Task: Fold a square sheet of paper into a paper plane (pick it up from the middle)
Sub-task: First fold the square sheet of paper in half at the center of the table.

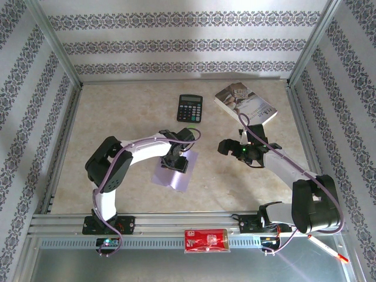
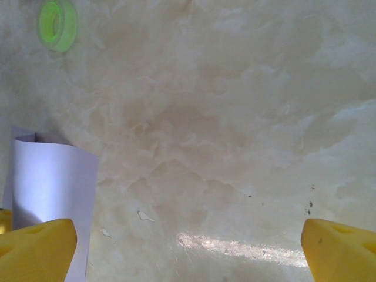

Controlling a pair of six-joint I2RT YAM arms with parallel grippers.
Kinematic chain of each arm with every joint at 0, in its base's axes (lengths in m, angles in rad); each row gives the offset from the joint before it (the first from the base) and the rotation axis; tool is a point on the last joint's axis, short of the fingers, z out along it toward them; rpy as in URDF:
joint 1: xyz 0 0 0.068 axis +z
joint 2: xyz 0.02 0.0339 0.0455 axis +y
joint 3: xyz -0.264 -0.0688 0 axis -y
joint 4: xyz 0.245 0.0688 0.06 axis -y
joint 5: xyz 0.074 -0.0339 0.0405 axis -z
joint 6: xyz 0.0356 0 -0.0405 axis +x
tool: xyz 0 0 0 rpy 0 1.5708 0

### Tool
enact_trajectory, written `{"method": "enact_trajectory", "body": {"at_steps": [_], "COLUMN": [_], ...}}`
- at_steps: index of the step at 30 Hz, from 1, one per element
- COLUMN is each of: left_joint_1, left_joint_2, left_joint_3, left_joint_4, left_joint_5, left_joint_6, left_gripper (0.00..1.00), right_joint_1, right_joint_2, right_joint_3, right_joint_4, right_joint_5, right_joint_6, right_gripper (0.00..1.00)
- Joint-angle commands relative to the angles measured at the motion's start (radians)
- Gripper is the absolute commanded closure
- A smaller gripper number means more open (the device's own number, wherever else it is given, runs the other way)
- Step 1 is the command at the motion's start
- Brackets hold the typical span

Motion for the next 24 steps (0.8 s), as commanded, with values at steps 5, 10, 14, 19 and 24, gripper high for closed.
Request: {"method": "enact_trajectory", "body": {"at_steps": [5,10,14,19,24], "left_joint_1": [-0.008,0.007,0.057,0.056,0.062], "left_joint_2": [-0.191,-0.373,-0.450,-0.393,-0.353], "left_joint_3": [-0.138,-0.255,-0.395,-0.426,-0.468], "left_joint_4": [0.331,0.657,0.907,0.955,0.973], "left_joint_5": [0.200,0.382,0.433,0.438,0.412], "left_joint_6": [-0.116,-0.254,-0.459,-0.517,-0.521], "left_gripper": [0.63,0.68,0.71,0.76,0.77], "right_joint_1": [0.005,-0.002,-0.001,0.008,0.032], "right_joint_2": [-0.011,-0.064,-0.141,-0.170,-0.165], "right_joint_3": [0.034,0.091,0.124,0.129,0.101], "right_joint_4": [-0.030,-0.114,-0.146,-0.154,-0.127], "right_joint_5": [-0.010,-0.006,-0.037,-0.094,-0.116], "right_joint_6": [-0.017,-0.048,-0.044,-0.033,-0.025], "right_gripper": [0.02,0.02,0.02,0.02,0.03]}}
